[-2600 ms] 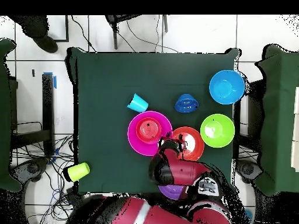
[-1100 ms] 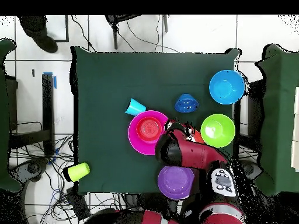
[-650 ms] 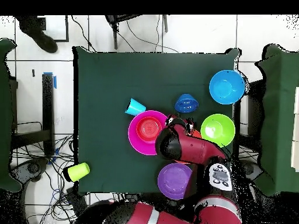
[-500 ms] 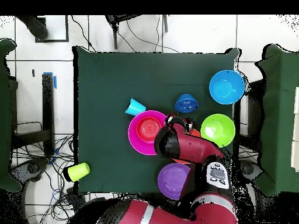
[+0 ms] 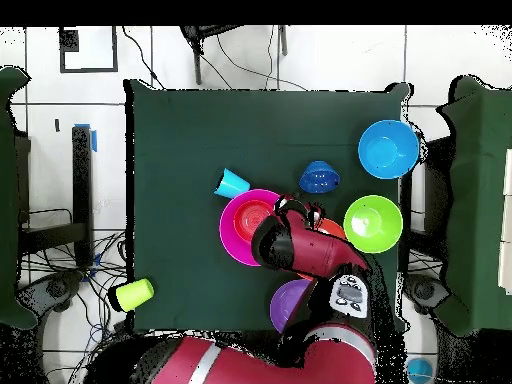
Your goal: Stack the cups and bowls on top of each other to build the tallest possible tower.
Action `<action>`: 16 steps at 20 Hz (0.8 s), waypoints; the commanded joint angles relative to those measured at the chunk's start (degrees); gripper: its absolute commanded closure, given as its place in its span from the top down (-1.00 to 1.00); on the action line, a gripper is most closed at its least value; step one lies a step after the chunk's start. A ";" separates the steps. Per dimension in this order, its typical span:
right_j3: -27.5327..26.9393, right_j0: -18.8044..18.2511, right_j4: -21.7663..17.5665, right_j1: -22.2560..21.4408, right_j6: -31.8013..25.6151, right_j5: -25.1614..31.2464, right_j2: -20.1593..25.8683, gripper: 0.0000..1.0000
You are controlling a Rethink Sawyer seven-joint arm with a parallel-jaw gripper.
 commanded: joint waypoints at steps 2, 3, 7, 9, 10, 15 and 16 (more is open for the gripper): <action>-0.76 2.63 4.53 3.17 9.76 4.31 1.82 1.00; -0.69 2.92 4.96 3.30 9.86 4.39 1.62 1.00; -0.32 3.84 6.64 4.76 10.32 4.49 0.75 1.00; -0.50 3.09 7.05 5.92 10.36 3.66 1.29 1.00; -0.51 2.45 6.95 6.21 10.26 3.07 1.88 1.00; -0.03 2.31 7.42 6.62 9.89 2.80 1.80 1.00; -0.10 2.27 7.47 6.69 9.74 2.89 1.81 1.00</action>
